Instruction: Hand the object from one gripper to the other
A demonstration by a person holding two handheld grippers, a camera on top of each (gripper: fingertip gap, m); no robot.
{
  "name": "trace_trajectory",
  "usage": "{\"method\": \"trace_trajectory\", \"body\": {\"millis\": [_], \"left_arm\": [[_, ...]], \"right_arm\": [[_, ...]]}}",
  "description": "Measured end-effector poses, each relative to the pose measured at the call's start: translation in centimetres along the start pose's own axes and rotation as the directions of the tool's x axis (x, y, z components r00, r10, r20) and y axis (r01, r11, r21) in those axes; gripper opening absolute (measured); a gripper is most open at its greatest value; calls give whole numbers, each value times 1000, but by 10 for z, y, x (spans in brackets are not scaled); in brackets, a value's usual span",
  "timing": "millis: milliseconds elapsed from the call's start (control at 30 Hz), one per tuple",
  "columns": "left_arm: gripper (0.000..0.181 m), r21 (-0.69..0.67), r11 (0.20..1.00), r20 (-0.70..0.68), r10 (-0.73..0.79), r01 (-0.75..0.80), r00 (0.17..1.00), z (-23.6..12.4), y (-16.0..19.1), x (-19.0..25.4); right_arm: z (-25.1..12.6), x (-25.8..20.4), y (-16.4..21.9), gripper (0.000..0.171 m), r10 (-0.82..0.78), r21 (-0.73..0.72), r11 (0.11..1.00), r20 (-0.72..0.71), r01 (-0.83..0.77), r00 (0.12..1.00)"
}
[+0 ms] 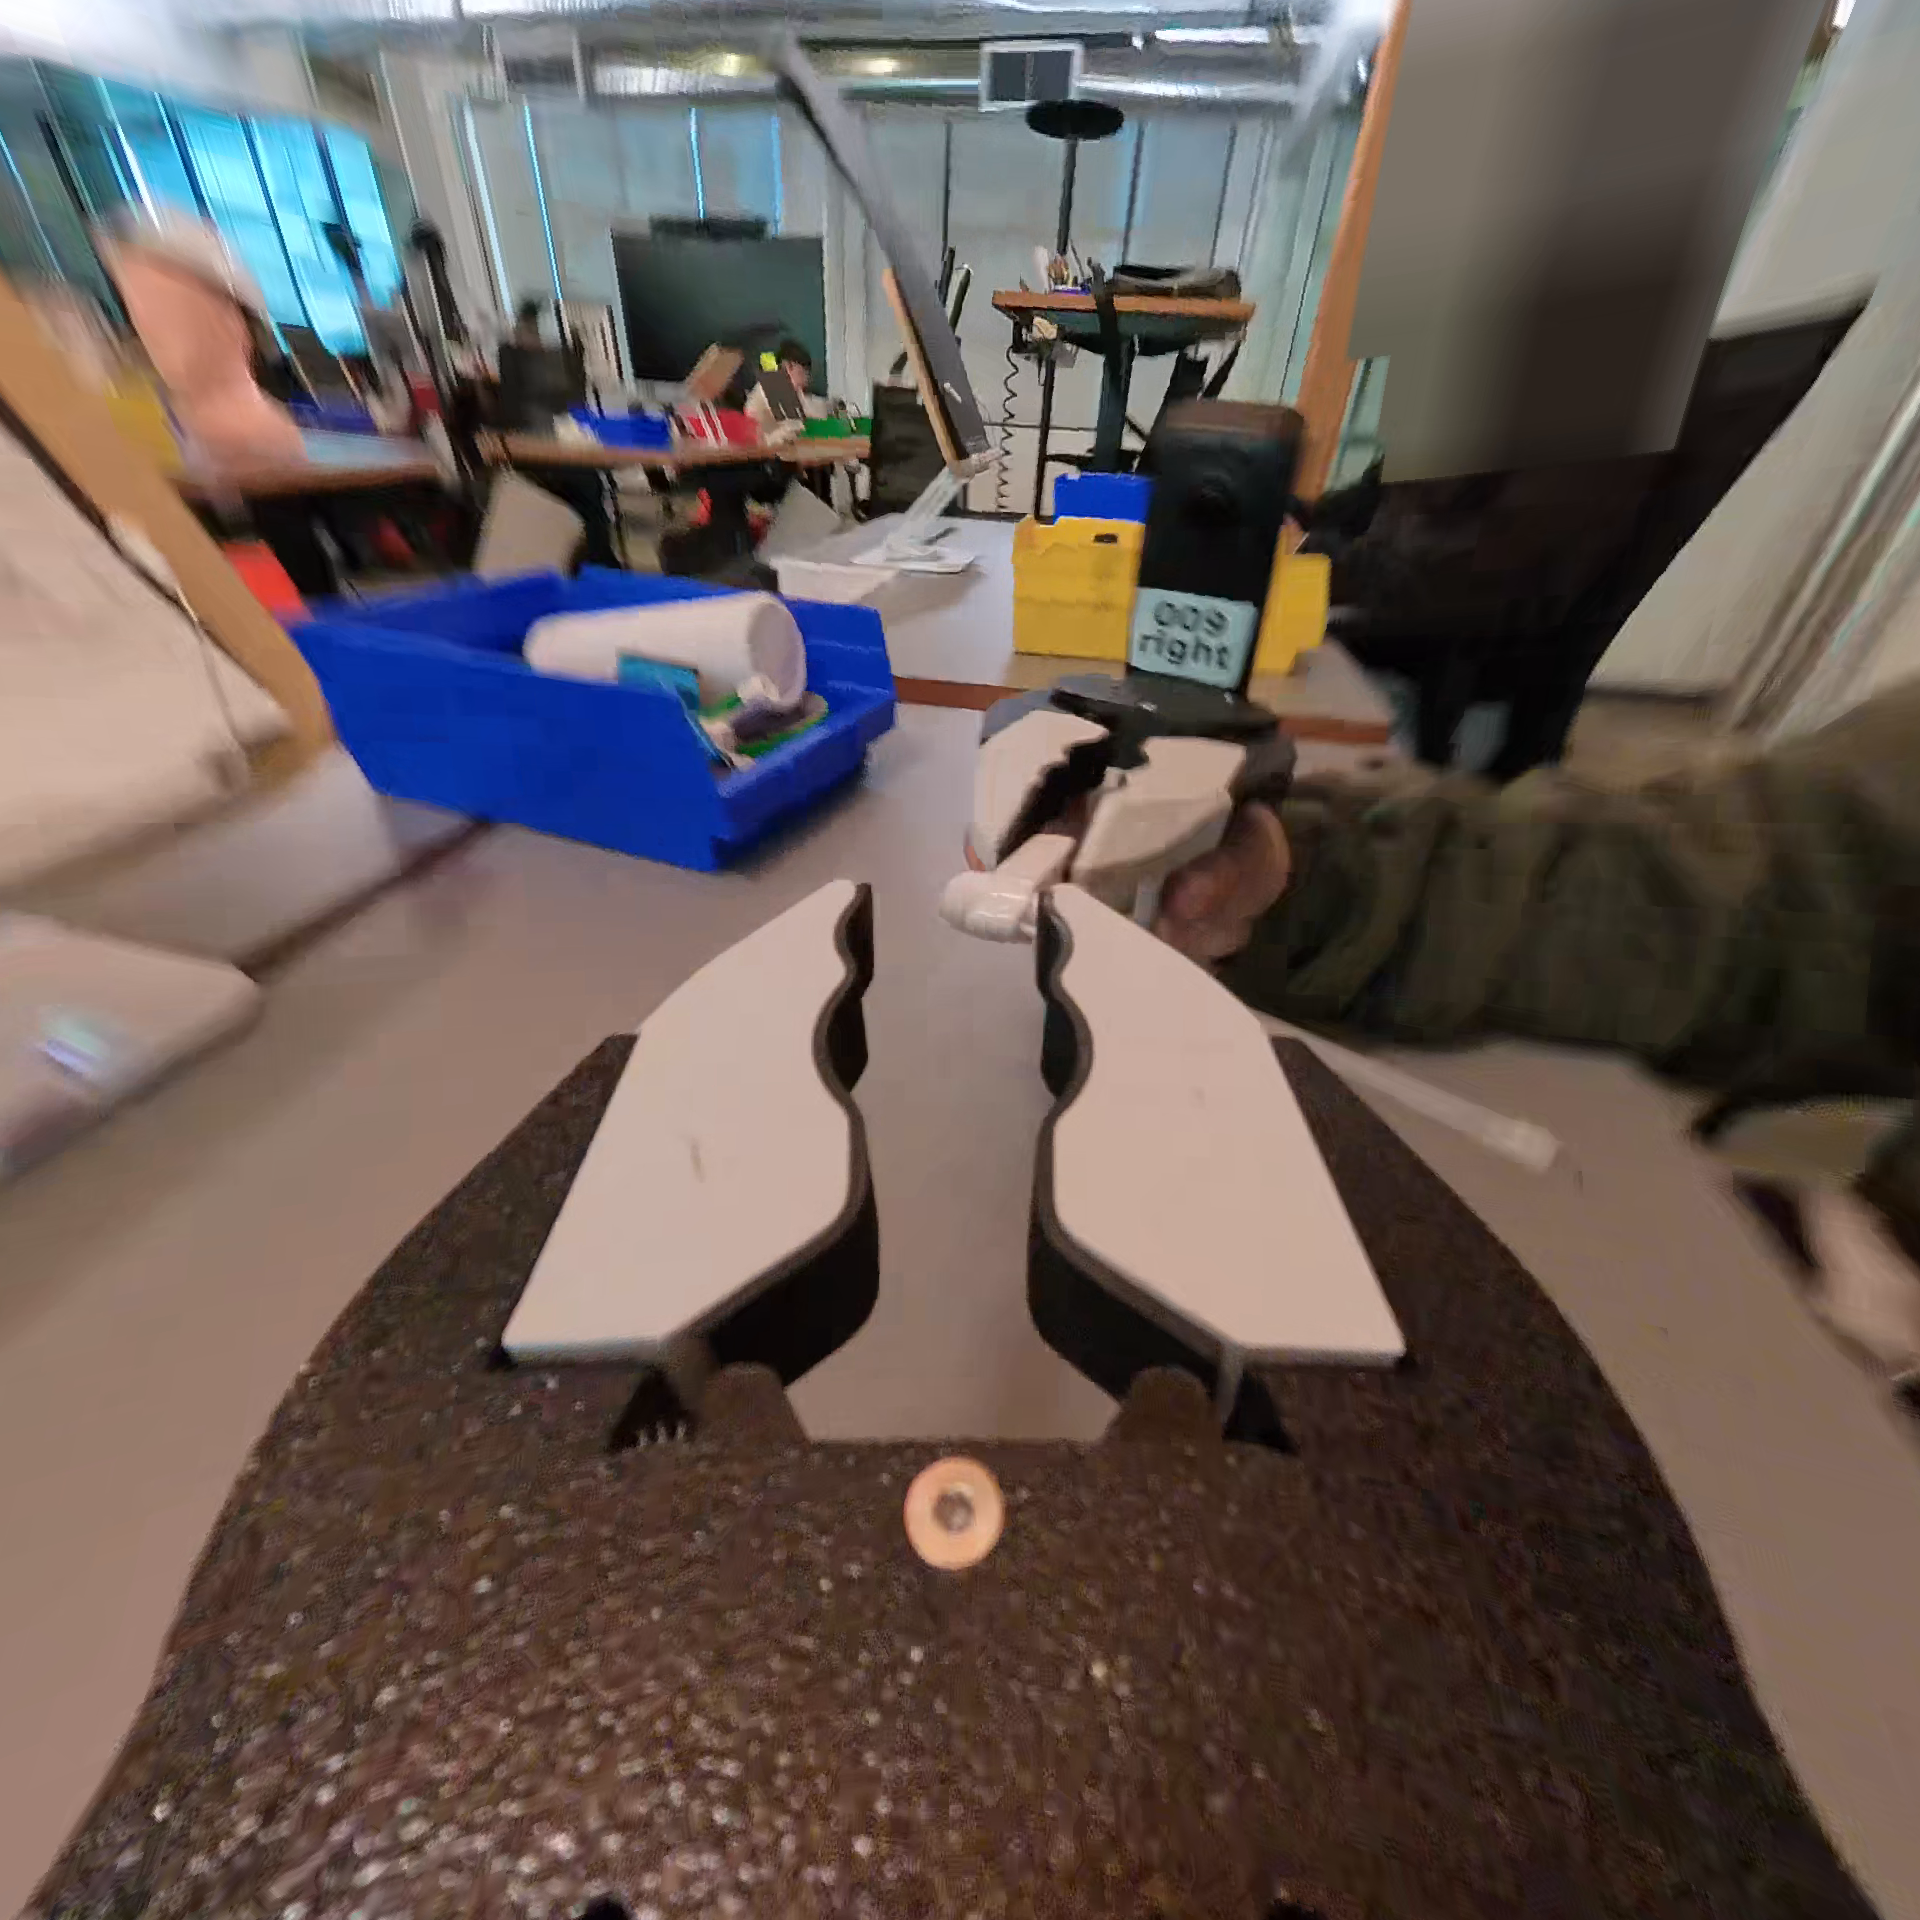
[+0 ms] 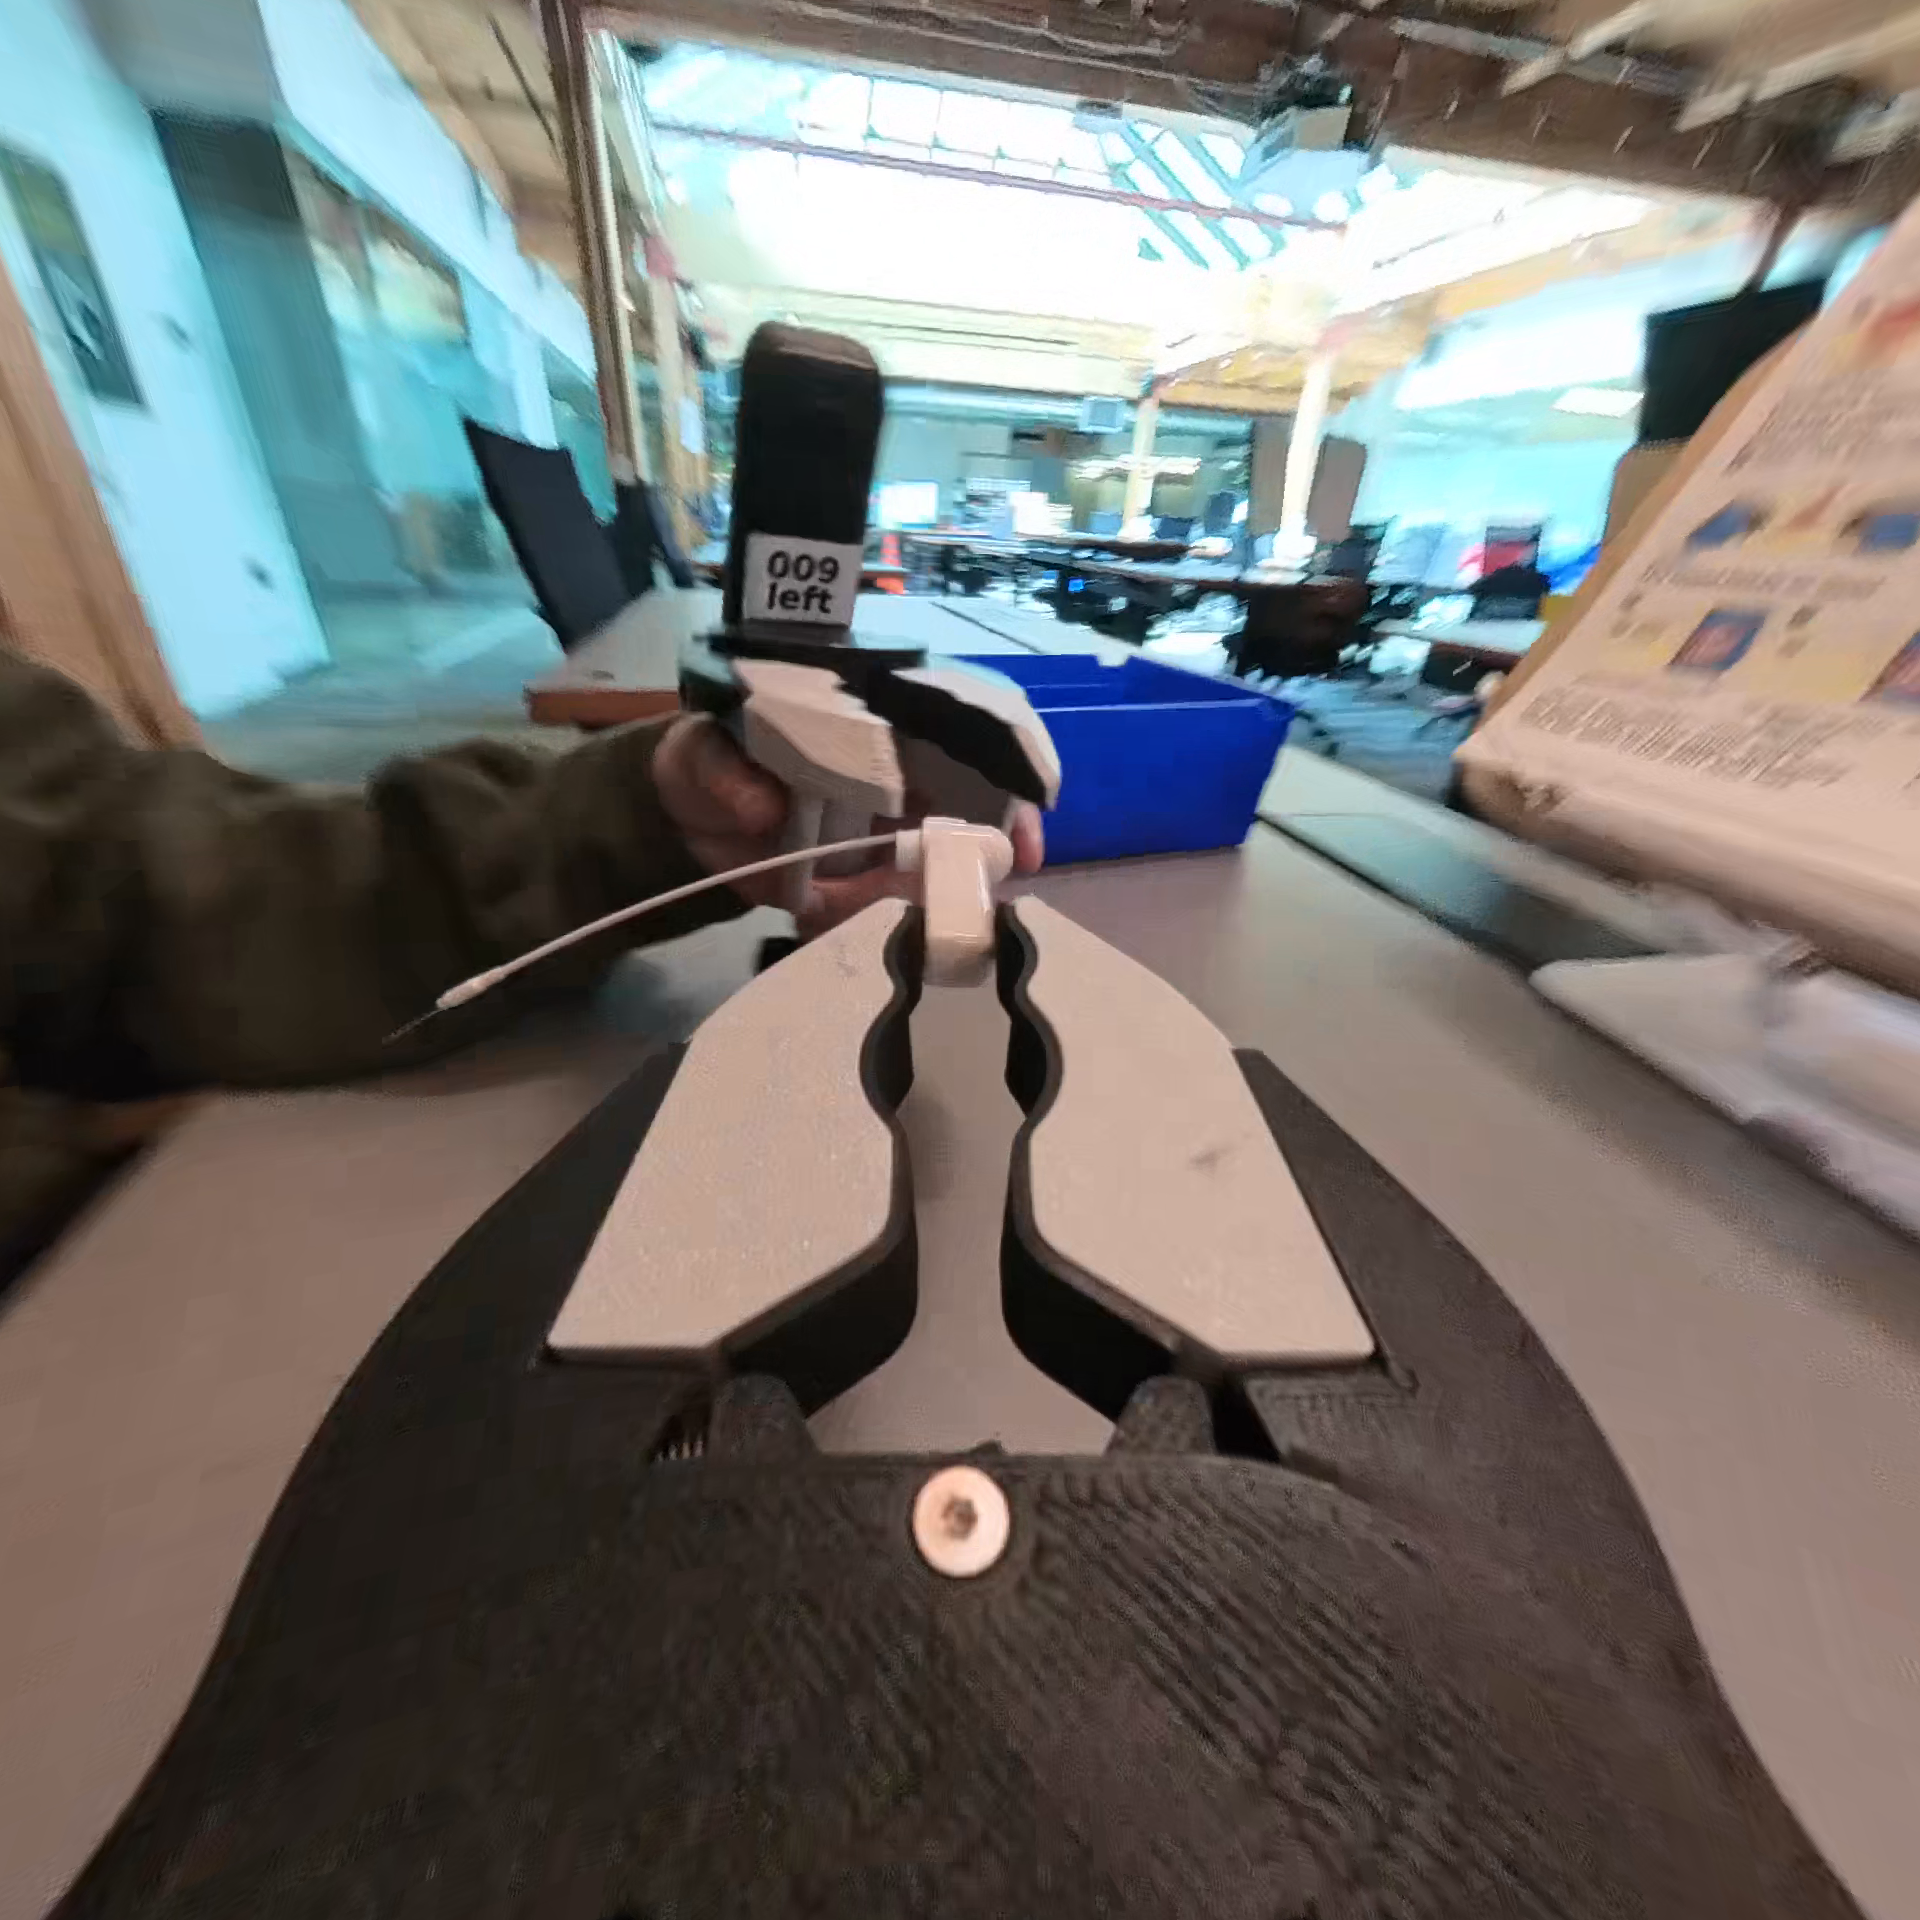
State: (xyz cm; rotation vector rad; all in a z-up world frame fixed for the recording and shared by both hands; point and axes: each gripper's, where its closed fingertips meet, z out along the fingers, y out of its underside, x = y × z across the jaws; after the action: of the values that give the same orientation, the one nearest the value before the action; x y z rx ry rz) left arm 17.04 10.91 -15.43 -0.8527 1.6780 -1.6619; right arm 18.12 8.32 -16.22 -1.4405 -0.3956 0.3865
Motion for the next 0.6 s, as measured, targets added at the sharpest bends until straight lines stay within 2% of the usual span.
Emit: {"method": "trace_trajectory", "body": {"millis": [67,167,267,333,400,500,600], "left_arm": [[29,15,980,42,197,-198,980,-3,-2,3],[32,-111,915,53,396,-389,917,3,18,2],[33,-204,829,63,541,-520,839,11,33,1],[27,-213,795,58,590,-568,805,16,34,4],[16,-225,780,44,607,-584,793,17,36,6],[15,-239,802,26,568,-547,822,16,40,5],[13,-198,902,24,395,-382,919,16,40,3]], "right_arm": [[-4,3,2,13,177,15,984,61,-178,982],[-8,-1,2,13,367,1,928,174,-373,914],[-6,-1,14,13,447,-69,895,173,-441,878],[-4,-3,19,13,463,-93,886,170,-453,870],[-3,-3,23,14,462,-109,887,167,-450,871],[-2,-2,25,13,429,-104,903,154,-417,890],[-2,3,20,19,317,-34,948,102,-315,943]]}}
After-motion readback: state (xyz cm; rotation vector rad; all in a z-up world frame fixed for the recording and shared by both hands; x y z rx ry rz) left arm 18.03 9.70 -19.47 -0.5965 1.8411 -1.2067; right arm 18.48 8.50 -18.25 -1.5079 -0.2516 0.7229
